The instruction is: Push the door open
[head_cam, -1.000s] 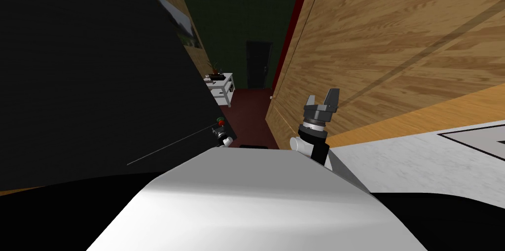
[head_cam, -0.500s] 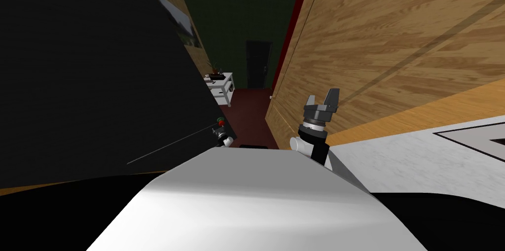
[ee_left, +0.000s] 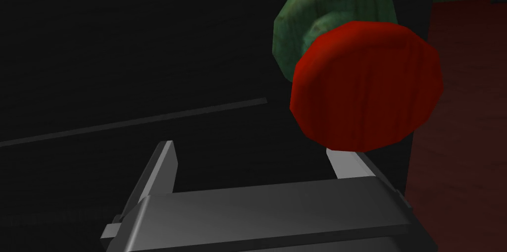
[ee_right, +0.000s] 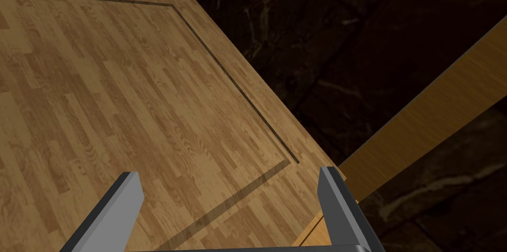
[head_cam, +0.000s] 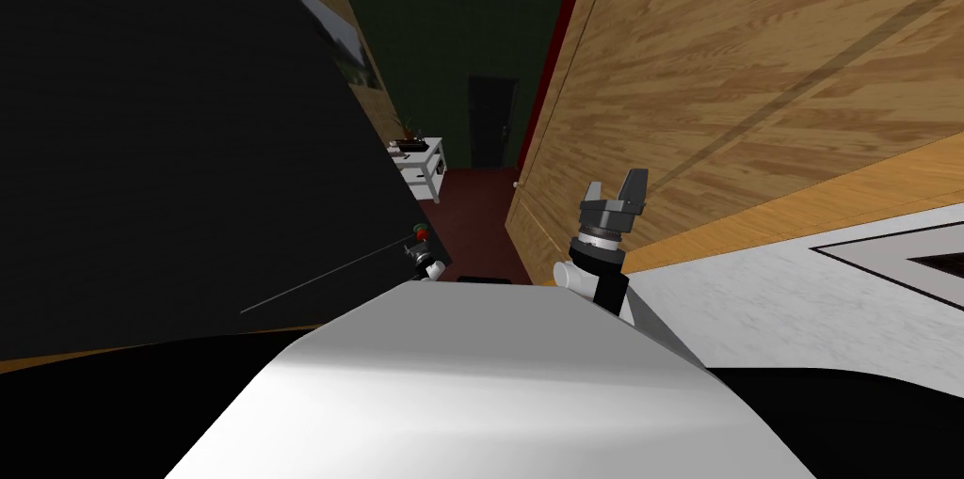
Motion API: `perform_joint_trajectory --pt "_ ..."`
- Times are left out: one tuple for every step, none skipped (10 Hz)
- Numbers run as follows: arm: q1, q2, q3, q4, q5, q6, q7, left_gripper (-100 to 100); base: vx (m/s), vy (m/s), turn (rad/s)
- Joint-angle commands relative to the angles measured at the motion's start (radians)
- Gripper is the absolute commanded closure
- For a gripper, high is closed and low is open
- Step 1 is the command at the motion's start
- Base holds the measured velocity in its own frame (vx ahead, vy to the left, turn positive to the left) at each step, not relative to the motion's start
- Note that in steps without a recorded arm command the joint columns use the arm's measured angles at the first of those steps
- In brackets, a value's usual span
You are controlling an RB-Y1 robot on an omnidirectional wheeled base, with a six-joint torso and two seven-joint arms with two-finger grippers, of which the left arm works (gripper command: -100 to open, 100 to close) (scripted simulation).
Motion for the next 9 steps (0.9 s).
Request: perform_joint_trajectory --pt "-0.039 -0.005 -0.019 0.028 -0.010 -0.036 0.025 -100 -0.009 -0.008 -0.018" --pt "-0.039 -0.005 -0.019 0.028 -0.010 -0.036 0.025 -100 0.003 0.000 0.018" --pt "-0.039 -0.005 -0.019 0.028 -0.010 -0.036 0.025 -100 -0.003 0.003 -0.016" --pt "-0.039 -0.005 -0.019 0.028 -0.010 -0.036 0.025 -100 -0.004 0.003 0.014" --pt "-0.039 -0.005 -0.019 0.028 -0.010 -0.036 0.025 -100 0.000 0.000 0.000" --pt "-0.039 -0.005 -0.019 0.028 -0.010 -0.036 0.025 -100 0.007 -0.005 -0.004" --pt "-0.039 -0.005 -0.019 0.028 -0.010 -0.036 0.025 -100 0.002 -0.005 0.005" --pt "-0.039 -0.005 -0.019 0.028 -0.010 -0.036 0.025 -100 -0.004 -0.004 0.019" --pt "-0.036 0.018 -0.020 0.071 -0.003 -0.039 0.058 -100 -0.110 0.011 -0.050"
